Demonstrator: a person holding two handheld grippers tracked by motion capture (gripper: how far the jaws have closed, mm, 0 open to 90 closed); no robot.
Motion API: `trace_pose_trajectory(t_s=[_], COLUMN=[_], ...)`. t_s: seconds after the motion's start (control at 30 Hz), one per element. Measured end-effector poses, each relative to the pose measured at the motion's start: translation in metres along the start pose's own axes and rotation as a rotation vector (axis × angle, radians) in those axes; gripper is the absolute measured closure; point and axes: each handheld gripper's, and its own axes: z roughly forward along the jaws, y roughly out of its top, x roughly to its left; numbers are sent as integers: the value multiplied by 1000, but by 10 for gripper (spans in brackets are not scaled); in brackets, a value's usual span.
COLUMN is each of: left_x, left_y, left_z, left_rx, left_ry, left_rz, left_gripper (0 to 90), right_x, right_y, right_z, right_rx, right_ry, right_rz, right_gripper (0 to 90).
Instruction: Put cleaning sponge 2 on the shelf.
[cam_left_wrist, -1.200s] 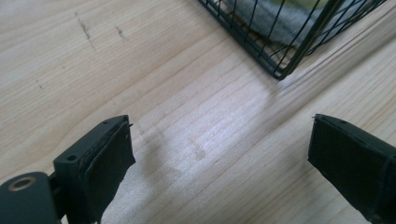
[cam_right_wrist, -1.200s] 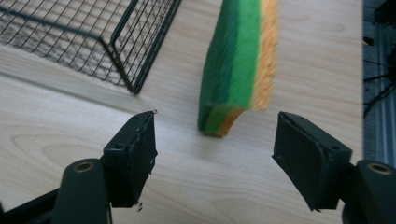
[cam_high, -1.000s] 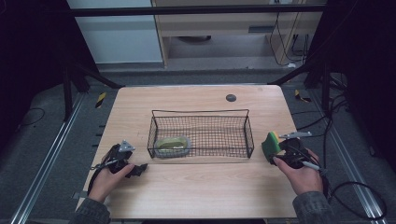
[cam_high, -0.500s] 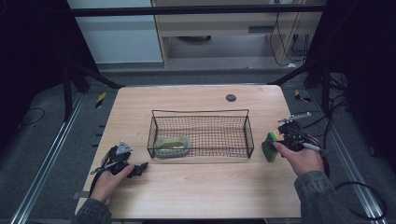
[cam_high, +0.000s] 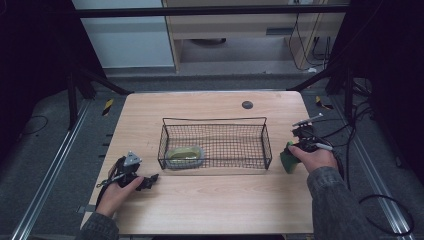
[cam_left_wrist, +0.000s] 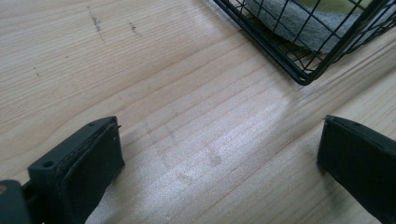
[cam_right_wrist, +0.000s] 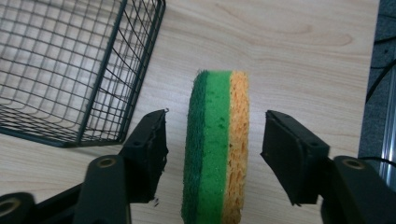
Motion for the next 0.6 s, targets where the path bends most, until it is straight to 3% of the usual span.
trace_pose_trajectory(t_s=[0.1, 0.17, 0.2, 0.4, 0.6], left_x=[0, 0, 0, 0, 0], left_y=[0, 0, 0, 0, 0], left_z=[0, 0, 0, 0, 0], left_rx=[0, 0, 0, 0, 0], left_ry=[0, 0, 0, 1, 3], left_rz=[0, 1, 0, 0, -1], left_gripper=[0, 0, 0, 0, 0], right_x=[0, 0, 0, 2, 13], right_y=[-3, -5, -5, -2, 14], right_z=[4, 3, 1, -20, -55], right_rx=[27, 31, 30, -23, -103], right_ry=[3, 11, 17, 16, 26], right_rz=[-12, -21, -20, -51, -127], right_gripper=[504, 632, 645, 649, 647])
